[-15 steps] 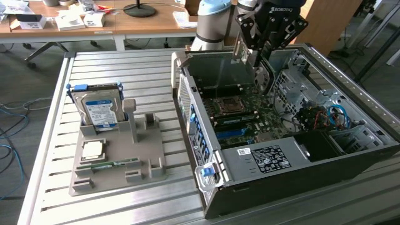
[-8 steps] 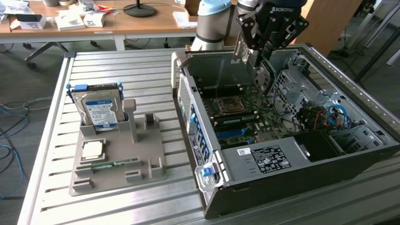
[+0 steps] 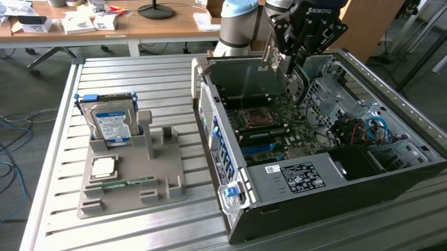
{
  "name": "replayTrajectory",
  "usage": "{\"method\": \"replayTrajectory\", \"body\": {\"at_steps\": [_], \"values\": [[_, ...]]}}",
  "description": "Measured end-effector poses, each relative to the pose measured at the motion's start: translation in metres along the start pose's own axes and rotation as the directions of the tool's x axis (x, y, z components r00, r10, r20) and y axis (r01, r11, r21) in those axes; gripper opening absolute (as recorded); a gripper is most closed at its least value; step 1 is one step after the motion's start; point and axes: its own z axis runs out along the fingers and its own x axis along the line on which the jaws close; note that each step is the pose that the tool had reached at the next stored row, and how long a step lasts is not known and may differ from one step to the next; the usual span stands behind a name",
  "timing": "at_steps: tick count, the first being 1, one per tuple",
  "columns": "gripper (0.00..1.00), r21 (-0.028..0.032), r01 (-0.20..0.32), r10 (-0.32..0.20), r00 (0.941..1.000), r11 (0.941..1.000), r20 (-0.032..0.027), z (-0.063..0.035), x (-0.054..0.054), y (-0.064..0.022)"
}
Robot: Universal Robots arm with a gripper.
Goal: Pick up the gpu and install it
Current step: 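Pick up the gpu and move the gpu toward the slot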
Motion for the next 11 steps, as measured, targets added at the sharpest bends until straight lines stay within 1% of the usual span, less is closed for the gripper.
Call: {"method": "replayTrajectory", "body": {"at_steps": [4, 7, 9, 11], "values": [[0.26, -0.0008, 0.001, -0.001, 1.0000, 1.0000, -0.0001, 0.0001, -0.004, 0.0002], [0.26, -0.0021, 0.004, -0.004, 1.0000, 1.0000, -0.0003, 0.0002, -0.012, 0.0006], [0.26, -0.0022, 0.010, -0.010, 0.9999, 0.9999, -0.0005, 0.0004, -0.015, 0.0007], [0.26, -0.0020, 0.021, -0.021, 0.9998, 0.9998, -0.0009, 0.0009, -0.017, 0.0007]]}}
